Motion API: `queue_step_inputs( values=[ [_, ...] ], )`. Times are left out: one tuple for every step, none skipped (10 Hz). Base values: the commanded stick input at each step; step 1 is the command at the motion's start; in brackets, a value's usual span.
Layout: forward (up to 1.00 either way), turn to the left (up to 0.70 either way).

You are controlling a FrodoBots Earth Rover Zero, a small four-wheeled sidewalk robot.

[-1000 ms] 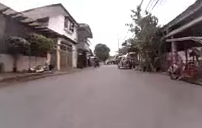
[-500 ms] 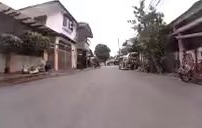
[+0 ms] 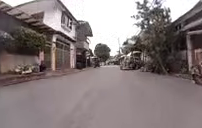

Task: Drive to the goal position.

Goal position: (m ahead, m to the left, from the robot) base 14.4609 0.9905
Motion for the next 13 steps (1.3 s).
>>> queue_step_inputs(
  values=[
    [1.00,0.00],
    [1.00,0.00],
    [1.00,0.00],
    [1.00,0.00],
    [1.00,0.00],
    [1.00,0.00],
    [1.00,0.00],
    [1.00,0.00],
    [1.00,0.00],
    [1.00,0.00],
    [1.00,0.00],
    [1.00,0.00],
    [1.00,0.00]
  ],
)
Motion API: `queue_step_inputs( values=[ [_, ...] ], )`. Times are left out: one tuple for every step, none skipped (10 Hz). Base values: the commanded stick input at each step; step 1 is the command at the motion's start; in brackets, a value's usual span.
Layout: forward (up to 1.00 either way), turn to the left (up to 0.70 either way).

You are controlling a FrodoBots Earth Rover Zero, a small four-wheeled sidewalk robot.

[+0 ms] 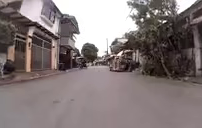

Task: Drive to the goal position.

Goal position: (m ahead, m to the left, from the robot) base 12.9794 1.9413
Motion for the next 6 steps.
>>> queue_step_inputs(
  values=[
    [1.00,0.00],
    [1.00,0.00],
    [1.00,0.00],
    [1.00,0.00],
    [1.00,0.00],
    [1.00,0.00]
  ],
)
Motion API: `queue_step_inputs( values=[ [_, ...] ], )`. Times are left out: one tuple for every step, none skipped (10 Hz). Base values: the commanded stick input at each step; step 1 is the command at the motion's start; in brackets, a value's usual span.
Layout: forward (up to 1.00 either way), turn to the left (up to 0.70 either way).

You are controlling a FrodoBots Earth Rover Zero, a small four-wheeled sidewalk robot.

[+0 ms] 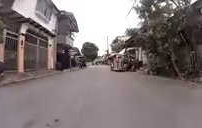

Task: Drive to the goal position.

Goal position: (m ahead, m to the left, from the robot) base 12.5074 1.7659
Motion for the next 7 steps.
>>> queue_step_inputs(
  values=[
    [1.00,0.00],
    [1.00,0.00],
    [1.00,0.00],
    [1.00,0.00],
    [1.00,0.00],
    [1.00,0.00],
    [1.00,0.00]
  ],
)
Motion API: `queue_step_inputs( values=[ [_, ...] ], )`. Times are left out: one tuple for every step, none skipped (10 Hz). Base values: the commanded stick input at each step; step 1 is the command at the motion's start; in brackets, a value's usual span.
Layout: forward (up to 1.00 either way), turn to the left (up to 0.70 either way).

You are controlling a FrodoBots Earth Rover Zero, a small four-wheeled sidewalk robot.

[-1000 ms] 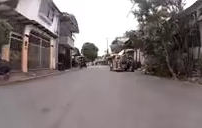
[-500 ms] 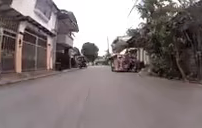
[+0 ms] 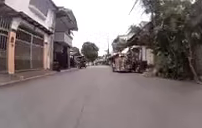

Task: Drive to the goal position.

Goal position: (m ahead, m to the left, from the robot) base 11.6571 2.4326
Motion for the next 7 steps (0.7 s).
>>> queue_step_inputs(
  values=[
    [1.00,0.00],
    [1.00,0.00],
    [1.00,0.00],
    [1.00,0.00],
    [1.00,0.00],
    [1.00,0.00],
    [1.00,0.00]
  ],
)
